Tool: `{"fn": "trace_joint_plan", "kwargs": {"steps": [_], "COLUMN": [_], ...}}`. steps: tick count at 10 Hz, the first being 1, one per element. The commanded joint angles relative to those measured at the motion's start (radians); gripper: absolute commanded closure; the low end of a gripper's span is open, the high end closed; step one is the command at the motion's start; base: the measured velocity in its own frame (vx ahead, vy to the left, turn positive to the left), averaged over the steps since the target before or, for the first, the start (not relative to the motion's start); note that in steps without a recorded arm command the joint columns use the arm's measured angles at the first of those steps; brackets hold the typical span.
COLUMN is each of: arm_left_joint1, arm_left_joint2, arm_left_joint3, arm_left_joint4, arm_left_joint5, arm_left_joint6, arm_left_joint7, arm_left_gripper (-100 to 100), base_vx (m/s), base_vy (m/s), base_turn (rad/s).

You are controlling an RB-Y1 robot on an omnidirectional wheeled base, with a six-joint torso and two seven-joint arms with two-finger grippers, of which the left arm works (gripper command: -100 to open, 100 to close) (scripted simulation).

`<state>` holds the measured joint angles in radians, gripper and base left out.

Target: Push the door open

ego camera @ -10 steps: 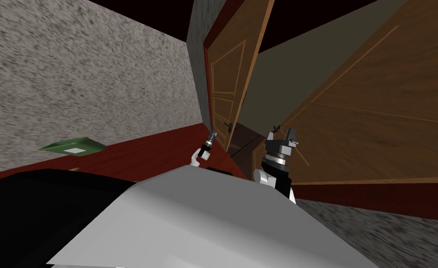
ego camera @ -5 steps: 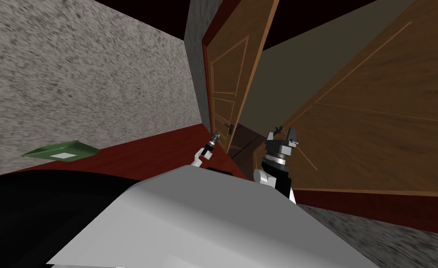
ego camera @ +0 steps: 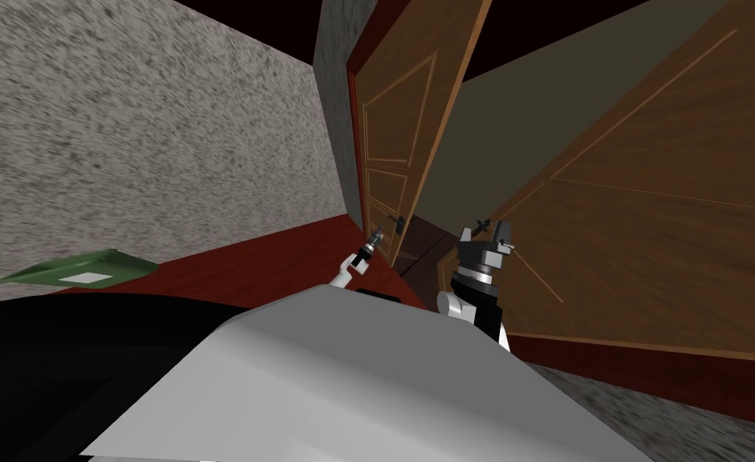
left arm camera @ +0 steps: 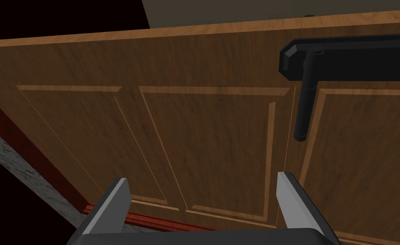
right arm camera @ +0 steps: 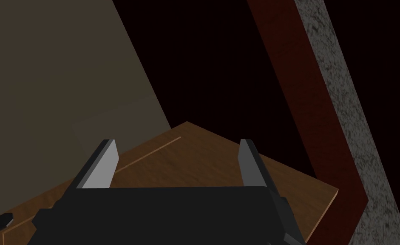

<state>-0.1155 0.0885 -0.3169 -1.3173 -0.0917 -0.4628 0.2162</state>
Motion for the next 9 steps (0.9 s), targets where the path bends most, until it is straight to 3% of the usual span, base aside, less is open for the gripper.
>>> {"fn": "trace_joint_plan", "kwargs": {"steps": [1,9], "arm_left_joint1": [-0.027,-0.148], "arm_left_joint2": [-0.003,-0.019], "arm_left_joint3": [-0.014,-0.079], "arm_left_joint4": [0.041,0.234], "arm_left_joint5": [-0.006,-0.030], "arm_left_joint6": [0.003,0.003], "arm_left_joint7": [0.015,0.076], "arm_left_gripper": [-100,-100], "base_vx": [0.096,0.086], "base_vy": [0.072,0.074], "base_turn": [-0.030,-0.035]}}
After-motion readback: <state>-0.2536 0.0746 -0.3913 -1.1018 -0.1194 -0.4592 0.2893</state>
